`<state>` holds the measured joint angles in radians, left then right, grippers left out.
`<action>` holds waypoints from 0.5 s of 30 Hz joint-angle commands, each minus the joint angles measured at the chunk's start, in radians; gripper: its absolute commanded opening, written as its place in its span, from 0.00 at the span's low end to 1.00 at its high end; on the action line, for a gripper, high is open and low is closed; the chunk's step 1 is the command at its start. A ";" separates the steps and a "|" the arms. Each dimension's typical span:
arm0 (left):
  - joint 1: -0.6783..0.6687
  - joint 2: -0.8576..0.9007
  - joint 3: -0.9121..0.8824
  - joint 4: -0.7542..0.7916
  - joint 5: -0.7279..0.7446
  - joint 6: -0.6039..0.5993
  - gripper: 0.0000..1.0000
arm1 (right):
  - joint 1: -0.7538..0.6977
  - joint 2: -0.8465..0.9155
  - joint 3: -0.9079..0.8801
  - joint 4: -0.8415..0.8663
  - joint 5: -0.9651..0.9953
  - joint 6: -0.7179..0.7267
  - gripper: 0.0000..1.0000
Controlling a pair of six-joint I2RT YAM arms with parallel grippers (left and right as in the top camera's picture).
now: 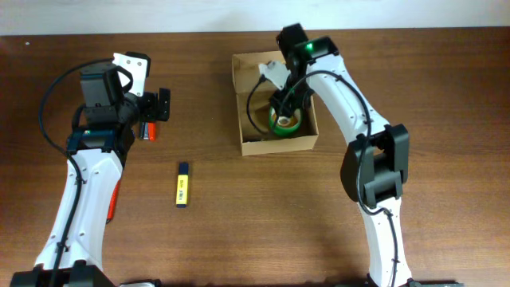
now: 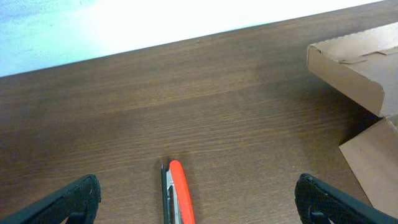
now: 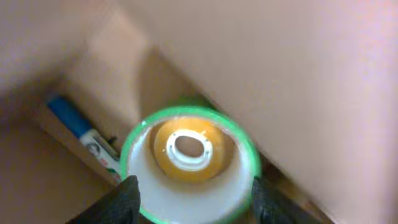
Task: Pack container
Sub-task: 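Carry the yellow tape into the box and drop it inside the green tape, then retract the right arm and move the left gripper to the red stapler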
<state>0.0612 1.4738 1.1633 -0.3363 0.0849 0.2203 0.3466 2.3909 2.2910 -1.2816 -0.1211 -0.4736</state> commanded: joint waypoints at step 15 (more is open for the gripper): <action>-0.002 0.004 0.119 -0.186 0.007 0.002 0.99 | -0.453 -0.860 -0.465 0.017 0.065 0.434 0.82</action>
<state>0.0612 1.4738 1.2526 -0.5129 0.0856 0.2195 -0.0574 1.5604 1.8969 -1.2404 -0.0418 -0.1188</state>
